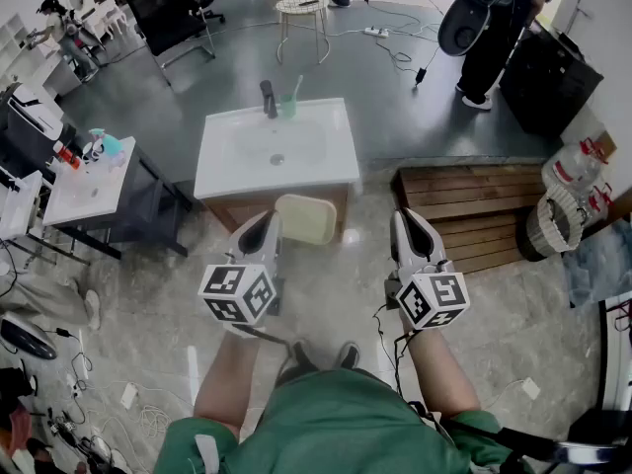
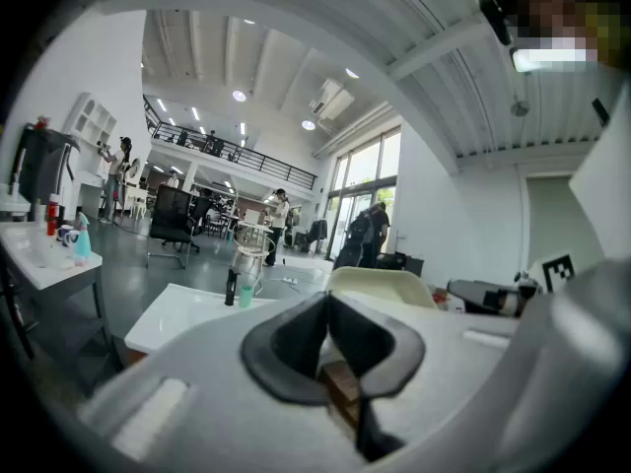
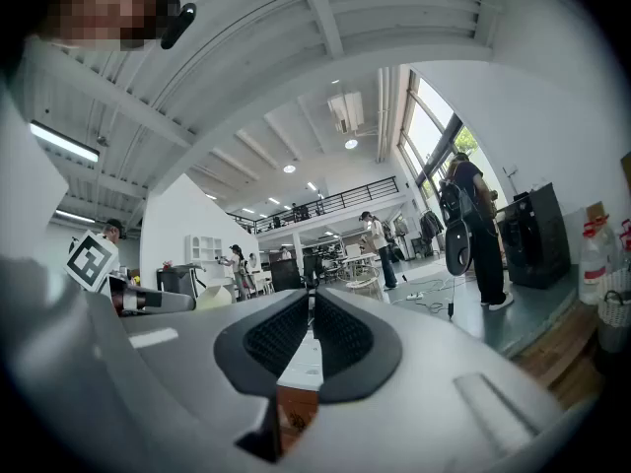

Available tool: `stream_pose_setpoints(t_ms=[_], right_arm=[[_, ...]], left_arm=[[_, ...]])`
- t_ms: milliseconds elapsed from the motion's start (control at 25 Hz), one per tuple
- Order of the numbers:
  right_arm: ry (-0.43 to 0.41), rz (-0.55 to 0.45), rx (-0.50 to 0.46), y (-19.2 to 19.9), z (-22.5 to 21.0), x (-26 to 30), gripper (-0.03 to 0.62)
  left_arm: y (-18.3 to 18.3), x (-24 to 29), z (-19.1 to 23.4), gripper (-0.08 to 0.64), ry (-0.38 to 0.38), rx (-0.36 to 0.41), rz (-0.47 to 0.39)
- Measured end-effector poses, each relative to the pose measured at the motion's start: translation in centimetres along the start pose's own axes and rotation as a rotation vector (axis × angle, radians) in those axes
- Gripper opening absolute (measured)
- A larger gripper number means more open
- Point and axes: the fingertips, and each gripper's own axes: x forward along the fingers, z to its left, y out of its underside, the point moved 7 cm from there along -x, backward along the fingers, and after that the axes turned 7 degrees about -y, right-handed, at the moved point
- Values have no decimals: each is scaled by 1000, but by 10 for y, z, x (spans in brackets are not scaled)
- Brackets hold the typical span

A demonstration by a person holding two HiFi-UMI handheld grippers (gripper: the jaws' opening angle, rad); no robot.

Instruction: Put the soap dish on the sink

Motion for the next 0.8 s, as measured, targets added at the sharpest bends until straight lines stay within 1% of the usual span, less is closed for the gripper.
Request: stream_pose_setpoints(t_ms=[200,360,480,640,800], right_arm=[[1,-13,7,-2,-2,-2,20],[1,-27,12,-8,-9,-3,20],[8,-48,8,-17,-17,-10,20],[-15,-82,-18,-30,-23,-20,20],[-30,-84,-28,-36,-31,-28,20]], left_arm=[[-2,-3,-3,5,2,8,1],[-7,-1,-9,5,-13,6,-8],[-10,-2,-19,5,-29,20,-16],[-9,-6,-29,5,-52,35,-31],[-8,-3,-38,5,-65,41,-29]])
